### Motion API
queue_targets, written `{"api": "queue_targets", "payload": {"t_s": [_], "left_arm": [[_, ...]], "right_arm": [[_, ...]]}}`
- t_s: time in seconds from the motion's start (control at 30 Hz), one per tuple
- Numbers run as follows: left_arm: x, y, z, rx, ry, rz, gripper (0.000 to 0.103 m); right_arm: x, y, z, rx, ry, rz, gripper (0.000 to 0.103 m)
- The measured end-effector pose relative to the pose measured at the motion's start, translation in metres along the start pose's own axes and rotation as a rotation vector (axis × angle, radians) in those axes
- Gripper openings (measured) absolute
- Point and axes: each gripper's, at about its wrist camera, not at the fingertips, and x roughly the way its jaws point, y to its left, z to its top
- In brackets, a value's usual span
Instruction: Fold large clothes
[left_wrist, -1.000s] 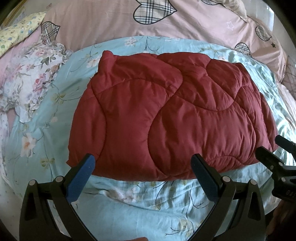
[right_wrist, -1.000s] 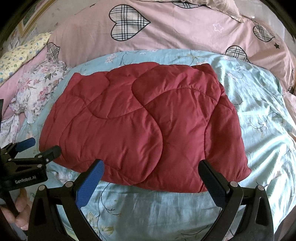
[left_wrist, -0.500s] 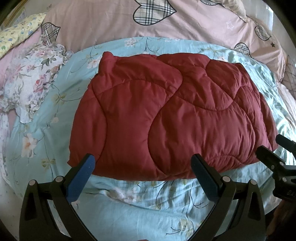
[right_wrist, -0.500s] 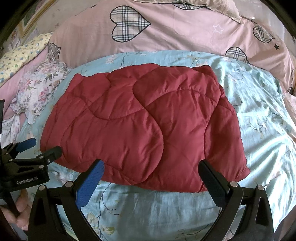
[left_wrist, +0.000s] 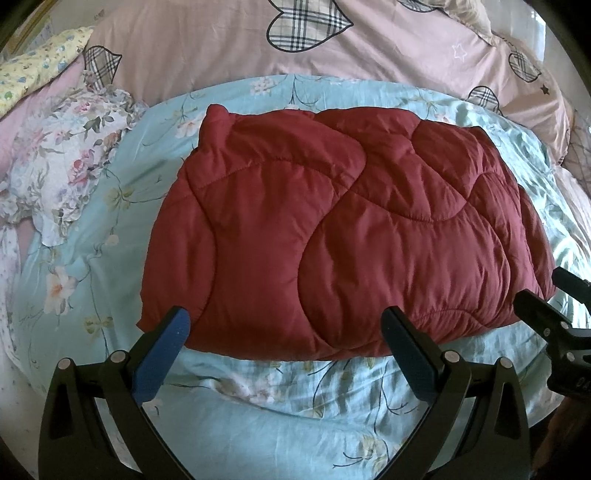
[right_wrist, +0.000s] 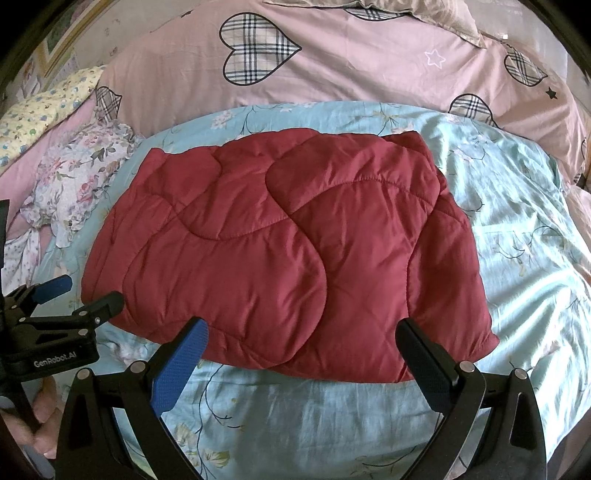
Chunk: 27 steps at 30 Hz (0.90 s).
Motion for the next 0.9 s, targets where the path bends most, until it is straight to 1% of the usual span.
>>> {"api": "queue_targets", "payload": {"t_s": [0.47,0.67,0.9], "left_arm": [[-0.0034,-0.0014,0.001,-0.003,-0.01,0.001,0.103],[-0.0058,-0.0039,-0.0003,0.001,-0.024,0.019,0.103],[-0.007,-0.0022,-0.0002,0.0,-0.03,0.02,0.103]], "right_arm": [[-0.0023,-0.0001,0.0018,0.003,-0.004,0.002,0.102],[-0.0045,0.0017,0.002,0.007,-0.01,0.0,0.102],[-0.0045,0.0015,0.0018,0.007,-0.01,0.0,0.102]]}}
